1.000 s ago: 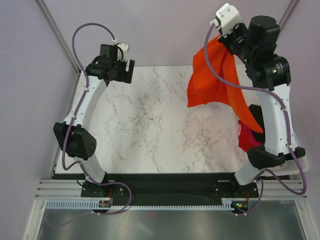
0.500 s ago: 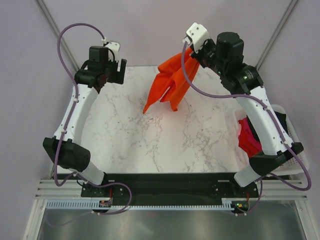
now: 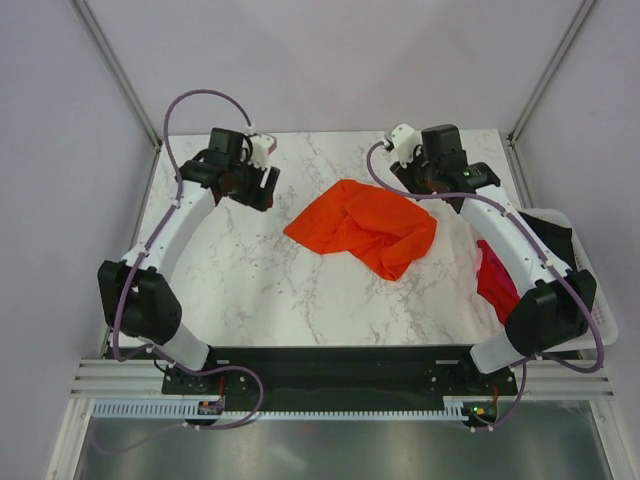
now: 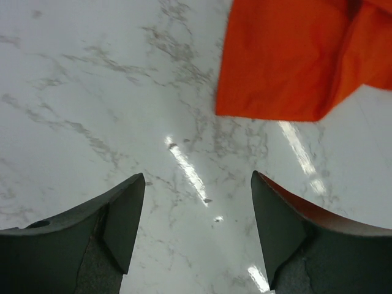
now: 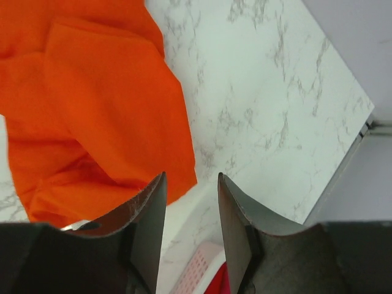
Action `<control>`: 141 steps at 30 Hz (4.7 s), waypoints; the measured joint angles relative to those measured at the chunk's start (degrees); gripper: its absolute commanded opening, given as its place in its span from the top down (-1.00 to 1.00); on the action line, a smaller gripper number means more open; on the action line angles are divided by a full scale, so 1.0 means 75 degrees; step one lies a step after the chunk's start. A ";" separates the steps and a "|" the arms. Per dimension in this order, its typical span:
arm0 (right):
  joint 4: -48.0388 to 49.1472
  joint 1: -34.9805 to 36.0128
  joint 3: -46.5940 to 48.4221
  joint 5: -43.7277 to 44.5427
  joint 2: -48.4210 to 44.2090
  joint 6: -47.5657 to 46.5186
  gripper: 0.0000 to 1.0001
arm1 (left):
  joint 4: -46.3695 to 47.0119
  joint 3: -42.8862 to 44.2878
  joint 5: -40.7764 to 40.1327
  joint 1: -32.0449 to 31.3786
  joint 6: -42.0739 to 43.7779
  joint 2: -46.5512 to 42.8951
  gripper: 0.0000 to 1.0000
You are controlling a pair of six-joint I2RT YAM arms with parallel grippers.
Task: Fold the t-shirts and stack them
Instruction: Move the tshirt to the center of the board, then flatten the tshirt out
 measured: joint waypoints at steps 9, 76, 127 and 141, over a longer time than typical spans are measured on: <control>-0.0050 0.0589 -0.0286 -0.1014 -0.0163 -0.0163 0.09 | 0.0003 -0.1113 0.0373 -0.1588 0.0469 0.1134 -0.58; 0.0274 0.1853 0.1145 -0.1699 0.3296 -0.0076 0.02 | 0.0015 -0.0326 -0.0685 -0.1131 0.0501 0.2579 0.95; -0.0434 0.0385 -0.2454 -0.0632 -0.1629 -0.1740 0.27 | -0.1037 -0.0813 -0.0224 -0.0032 0.0842 0.0291 0.95; 0.0096 0.2585 -0.3343 -0.2127 -0.0484 -0.3246 0.42 | -0.1011 -0.0816 -0.0166 -0.0032 0.0839 0.0816 0.96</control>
